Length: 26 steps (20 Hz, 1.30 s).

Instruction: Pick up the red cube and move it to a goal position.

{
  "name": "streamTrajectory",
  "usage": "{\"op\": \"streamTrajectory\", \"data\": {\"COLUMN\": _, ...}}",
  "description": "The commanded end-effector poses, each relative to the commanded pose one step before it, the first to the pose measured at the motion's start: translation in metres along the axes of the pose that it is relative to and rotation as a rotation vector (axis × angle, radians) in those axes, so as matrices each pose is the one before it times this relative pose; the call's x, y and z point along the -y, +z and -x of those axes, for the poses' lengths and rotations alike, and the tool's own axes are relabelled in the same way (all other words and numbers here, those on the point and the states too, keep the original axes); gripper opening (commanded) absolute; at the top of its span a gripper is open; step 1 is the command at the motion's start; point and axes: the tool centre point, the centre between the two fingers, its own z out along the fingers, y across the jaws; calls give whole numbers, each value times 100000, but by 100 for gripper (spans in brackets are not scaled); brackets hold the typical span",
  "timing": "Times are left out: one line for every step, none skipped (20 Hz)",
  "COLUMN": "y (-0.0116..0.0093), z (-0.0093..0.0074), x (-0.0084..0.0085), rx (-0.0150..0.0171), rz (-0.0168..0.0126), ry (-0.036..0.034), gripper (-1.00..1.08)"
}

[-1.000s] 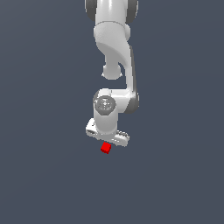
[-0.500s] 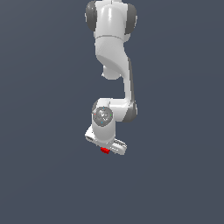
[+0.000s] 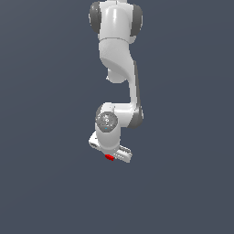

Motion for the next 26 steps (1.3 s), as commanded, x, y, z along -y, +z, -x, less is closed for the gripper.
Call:
{"op": "streamTrajectory", "data": {"y": -16, "z": 16, "x": -3, "rx": 15, "rz": 11, "ry": -66, "gripper": -100}}
{"op": "streamTrajectory", "data": {"y": 0, "z": 0, "x": 0, "rx": 0, "rz": 0, "ry": 0, "gripper": -100}}
{"op": "streamTrajectory", "data": {"y": 0, "z": 0, "x": 0, "rx": 0, "rz": 0, "ry": 0, "gripper": -100}}
{"op": "streamTrajectory", "data": {"y": 0, "z": 0, "x": 0, "rx": 0, "rz": 0, "ry": 0, "gripper": -100}}
{"op": "streamTrajectory", "data": {"y": 0, "z": 0, "x": 0, "rx": 0, "rz": 0, "ry": 0, "gripper": -100}}
{"op": "streamTrajectory", "data": {"y": 0, "z": 0, "x": 0, "rx": 0, "rz": 0, "ry": 0, "gripper": -100}}
{"op": "streamTrajectory", "data": {"y": 0, "z": 0, "x": 0, "rx": 0, "rz": 0, "ry": 0, "gripper": -100}}
{"op": "streamTrajectory", "data": {"y": 0, "z": 0, "x": 0, "rx": 0, "rz": 0, "ry": 0, "gripper": -100}}
{"op": "streamTrajectory", "data": {"y": -2, "z": 7, "x": -5, "rx": 0, "rz": 0, "ry": 0, "gripper": -100}}
{"op": "streamTrajectory", "data": {"y": -9, "z": 14, "x": 5, "rx": 0, "rz": 0, "ry": 0, "gripper": -100}}
{"op": "streamTrajectory", "data": {"y": -27, "z": 44, "x": 16, "rx": 0, "rz": 0, "ry": 0, "gripper": -100}}
{"op": "streamTrajectory", "data": {"y": -46, "z": 74, "x": 28, "rx": 0, "rz": 0, "ry": 0, "gripper": -100}}
{"op": "streamTrajectory", "data": {"y": -65, "z": 104, "x": 40, "rx": 0, "rz": 0, "ry": 0, "gripper": -100}}
{"op": "streamTrajectory", "data": {"y": -87, "z": 135, "x": 54, "rx": 0, "rz": 0, "ry": 0, "gripper": -100}}
{"op": "streamTrajectory", "data": {"y": -109, "z": 168, "x": 69, "rx": 0, "rz": 0, "ry": 0, "gripper": -100}}
{"op": "streamTrajectory", "data": {"y": -132, "z": 201, "x": 85, "rx": 0, "rz": 0, "ry": 0, "gripper": -100}}
{"op": "streamTrajectory", "data": {"y": -156, "z": 235, "x": 102, "rx": 0, "rz": 0, "ry": 0, "gripper": -100}}
{"op": "streamTrajectory", "data": {"y": -181, "z": 271, "x": 119, "rx": 0, "rz": 0, "ry": 0, "gripper": -100}}
{"op": "streamTrajectory", "data": {"y": -207, "z": 308, "x": 136, "rx": 0, "rz": 0, "ry": 0, "gripper": -100}}
{"op": "streamTrajectory", "data": {"y": -233, "z": 346, "x": 154, "rx": 0, "rz": 0, "ry": 0, "gripper": -100}}
{"op": "streamTrajectory", "data": {"y": -249, "z": 370, "x": 165, "rx": 0, "rz": 0, "ry": 0, "gripper": -100}}
{"op": "streamTrajectory", "data": {"y": -233, "z": 345, "x": 154, "rx": 0, "rz": 0, "ry": 0, "gripper": -100}}
{"op": "streamTrajectory", "data": {"y": -213, "z": 316, "x": 142, "rx": 0, "rz": 0, "ry": 0, "gripper": -100}}
{"op": "streamTrajectory", "data": {"y": -193, "z": 286, "x": 129, "rx": 0, "rz": 0, "ry": 0, "gripper": -100}}
{"op": "streamTrajectory", "data": {"y": -173, "z": 254, "x": 116, "rx": 0, "rz": 0, "ry": 0, "gripper": -100}}
{"op": "streamTrajectory", "data": {"y": -153, "z": 221, "x": 104, "rx": 0, "rz": 0, "ry": 0, "gripper": -100}}
